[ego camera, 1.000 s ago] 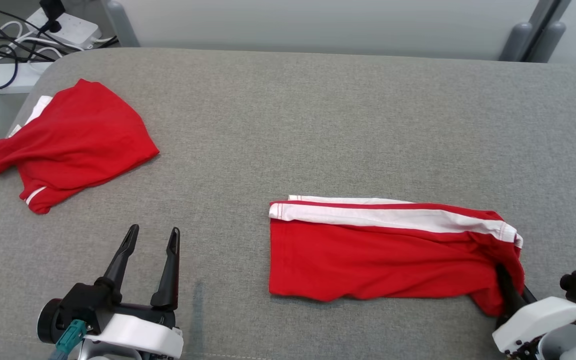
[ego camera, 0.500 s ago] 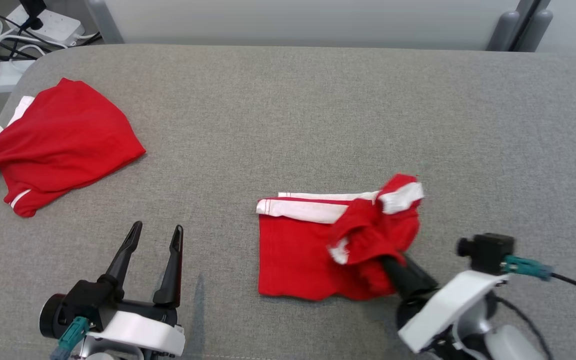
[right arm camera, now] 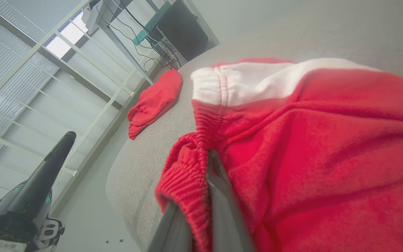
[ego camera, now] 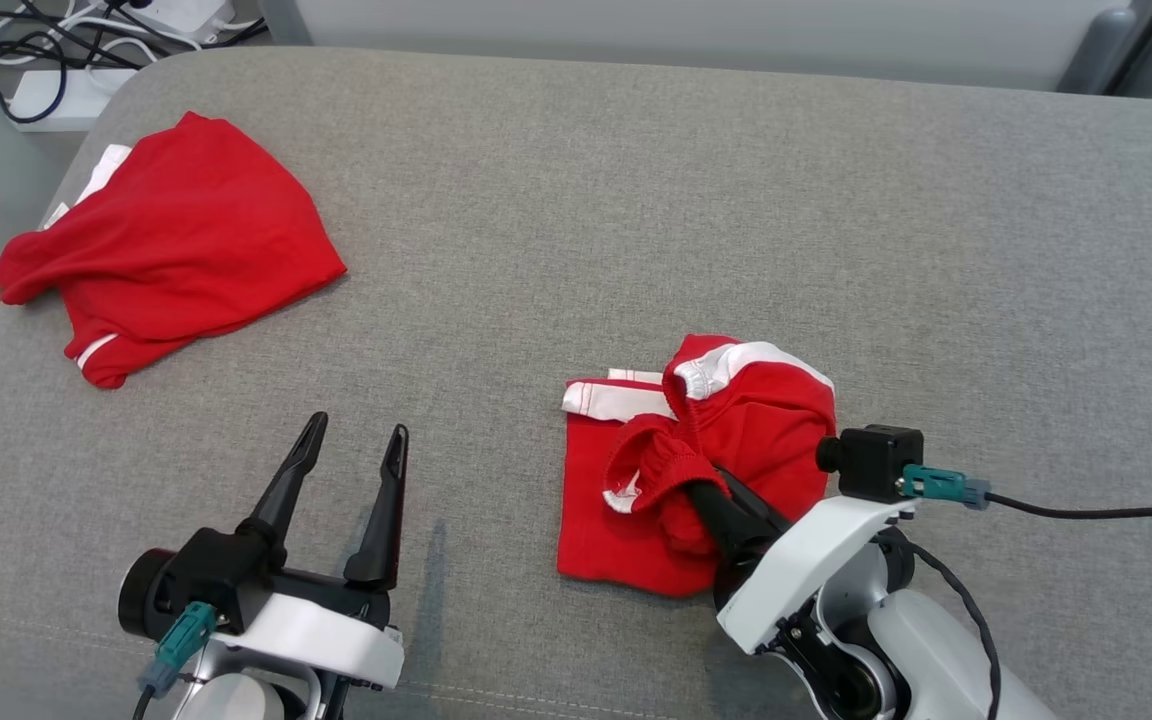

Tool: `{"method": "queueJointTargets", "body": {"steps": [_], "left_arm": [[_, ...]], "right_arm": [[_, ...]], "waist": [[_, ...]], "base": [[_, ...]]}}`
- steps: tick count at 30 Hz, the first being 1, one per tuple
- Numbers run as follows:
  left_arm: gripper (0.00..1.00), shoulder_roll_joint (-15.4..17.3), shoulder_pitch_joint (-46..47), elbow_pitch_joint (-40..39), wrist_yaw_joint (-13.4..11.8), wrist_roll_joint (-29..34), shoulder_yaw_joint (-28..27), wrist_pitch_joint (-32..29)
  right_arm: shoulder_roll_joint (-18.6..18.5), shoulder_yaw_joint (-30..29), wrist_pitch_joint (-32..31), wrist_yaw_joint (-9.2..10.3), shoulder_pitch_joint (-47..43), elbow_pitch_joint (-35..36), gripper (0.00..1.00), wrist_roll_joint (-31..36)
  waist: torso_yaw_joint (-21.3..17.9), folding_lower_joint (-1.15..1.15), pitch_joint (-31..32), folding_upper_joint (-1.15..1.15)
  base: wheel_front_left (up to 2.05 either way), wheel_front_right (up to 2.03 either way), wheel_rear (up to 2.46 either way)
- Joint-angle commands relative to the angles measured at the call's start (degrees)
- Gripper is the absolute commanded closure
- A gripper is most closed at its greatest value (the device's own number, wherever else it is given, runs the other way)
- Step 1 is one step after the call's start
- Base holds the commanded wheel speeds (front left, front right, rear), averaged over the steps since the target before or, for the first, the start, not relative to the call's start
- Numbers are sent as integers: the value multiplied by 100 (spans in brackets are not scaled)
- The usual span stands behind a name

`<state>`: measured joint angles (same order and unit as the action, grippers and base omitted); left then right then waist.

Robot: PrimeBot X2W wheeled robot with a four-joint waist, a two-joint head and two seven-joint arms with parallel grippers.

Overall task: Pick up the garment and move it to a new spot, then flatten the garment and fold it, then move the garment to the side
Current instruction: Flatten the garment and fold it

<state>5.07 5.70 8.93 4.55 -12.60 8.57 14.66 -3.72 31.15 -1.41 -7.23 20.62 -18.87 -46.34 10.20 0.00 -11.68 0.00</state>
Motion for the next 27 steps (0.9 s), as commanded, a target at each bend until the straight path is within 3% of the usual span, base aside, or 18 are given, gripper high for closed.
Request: {"method": "queueJointTargets", "body": {"steps": [1,3,4,5,6,12,16,23,27], "left_arm": [[0,68,248,-114,49,67,-161,34],[0,54,274,-88,69,86,-125,34],[0,47,288,-76,79,92,-110,34],[0,40,301,-64,88,95,-96,34],[0,34,308,-50,97,95,-88,34],[0,14,321,8,137,111,-105,34],[0,7,307,-12,157,124,-180,34],[0,22,245,-76,175,130,-336,34],[0,17,233,-94,191,144,-361,34]], "right_arm": [[82,155,138,-25,170,49,100,-109],[82,341,312,-25,323,-242,100,-276],[83,420,392,-25,395,-383,87,-380],[83,528,460,-25,470,-492,59,-503],[83,640,532,-25,546,-583,0,-609],[83,1389,769,-25,935,-791,0,-1258],[84,1650,869,-25,1099,-571,0,-1531],[84,1366,376,-25,1111,-890,0,-634],[84,1179,122,-25,1003,-645,0,-274]], "waist": [[29,0,-21,0],[59,0,-37,0],[72,0,-48,0],[82,0,-56,0],[86,0,-62,0],[47,0,-75,0],[-46,0,-80,0],[-206,0,-59,0],[-234,0,-54,0]], "base": [[0,0,0],[0,0,0],[0,0,0],[0,0,0],[0,0,0],[0,0,0],[0,0,0],[0,0,0],[0,0,0]]}}
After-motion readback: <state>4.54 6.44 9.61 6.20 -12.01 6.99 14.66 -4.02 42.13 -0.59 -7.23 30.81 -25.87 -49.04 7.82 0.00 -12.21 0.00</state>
